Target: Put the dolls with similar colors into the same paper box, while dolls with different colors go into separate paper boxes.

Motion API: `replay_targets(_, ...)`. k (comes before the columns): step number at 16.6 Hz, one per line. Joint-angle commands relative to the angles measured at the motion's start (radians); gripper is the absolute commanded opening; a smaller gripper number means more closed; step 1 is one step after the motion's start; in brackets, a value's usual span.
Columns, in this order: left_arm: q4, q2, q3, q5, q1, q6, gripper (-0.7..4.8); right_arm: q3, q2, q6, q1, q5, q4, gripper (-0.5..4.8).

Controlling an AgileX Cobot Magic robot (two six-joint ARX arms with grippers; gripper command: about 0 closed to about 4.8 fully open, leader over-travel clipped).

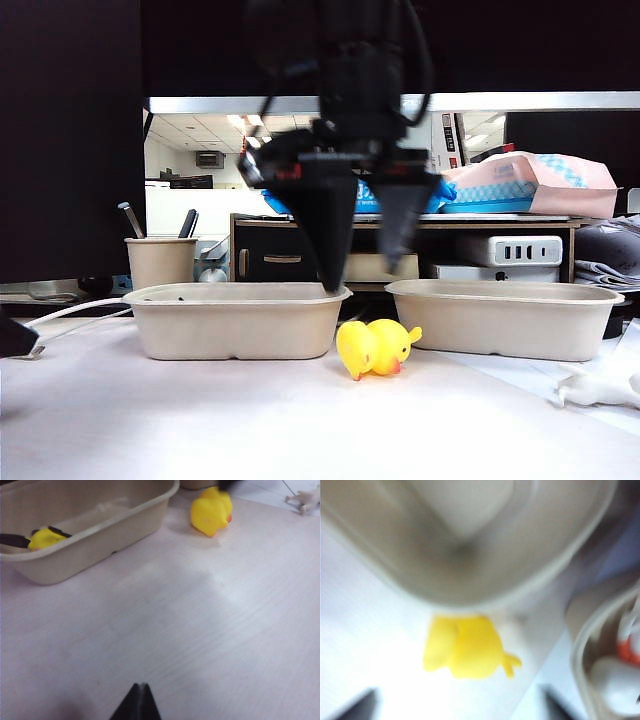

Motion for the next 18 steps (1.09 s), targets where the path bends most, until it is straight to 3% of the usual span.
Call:
replay_targets(1,0.010,0.000,0.001,0.000,-0.002,0.001,-0.05,-0.080,-0.003,-0.002,0.002,0.004,0.044,4.73)
replay_targets(6,0.010,0.000,0.001,0.000,-0.002,0.001,-0.05,-0.155,-0.003,0.028,0.002,0.000,0.199,4.72)
replay_targets(14,0.010,0.000,0.000,0.000,-0.001,0.001,-0.05,-0.155,0.060,0.032,0.000,-0.011,0.214,4.71)
replay_targets(15,0.010,0.000,0.000,0.000,-0.001,0.001,-0.05,-0.155,0.061,0.032,0.000,-0.010,0.214,4.64)
replay_targets(18,0.010,0.000,0.000,0.000,-0.001,0.001,-0.05,-0.155,0.061,0.032,0.000,0.001,0.209,3.71)
